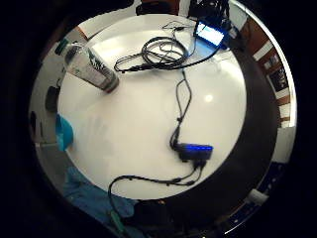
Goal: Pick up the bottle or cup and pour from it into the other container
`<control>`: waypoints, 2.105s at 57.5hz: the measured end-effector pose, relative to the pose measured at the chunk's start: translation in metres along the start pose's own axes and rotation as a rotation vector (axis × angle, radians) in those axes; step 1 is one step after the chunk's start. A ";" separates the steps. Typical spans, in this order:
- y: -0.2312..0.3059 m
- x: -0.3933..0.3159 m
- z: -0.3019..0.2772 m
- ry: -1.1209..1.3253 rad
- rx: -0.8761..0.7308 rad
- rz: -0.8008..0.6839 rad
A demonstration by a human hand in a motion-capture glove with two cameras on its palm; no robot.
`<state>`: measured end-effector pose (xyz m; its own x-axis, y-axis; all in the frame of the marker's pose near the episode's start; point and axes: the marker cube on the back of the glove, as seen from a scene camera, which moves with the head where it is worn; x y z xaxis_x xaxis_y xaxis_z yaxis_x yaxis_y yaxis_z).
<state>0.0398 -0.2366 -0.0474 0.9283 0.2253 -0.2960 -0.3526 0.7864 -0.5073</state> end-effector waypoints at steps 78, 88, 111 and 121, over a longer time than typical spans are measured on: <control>-0.101 0.004 0.140 -0.700 0.293 -0.049; -0.100 -0.007 0.145 -0.671 0.310 -0.053; -0.073 -0.073 0.122 -0.435 -0.043 -0.263; -0.045 -0.117 0.118 -0.239 -0.230 -0.401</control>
<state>-0.0392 -0.2302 0.1060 0.9874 0.0781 0.1378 0.0447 0.6969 -0.7157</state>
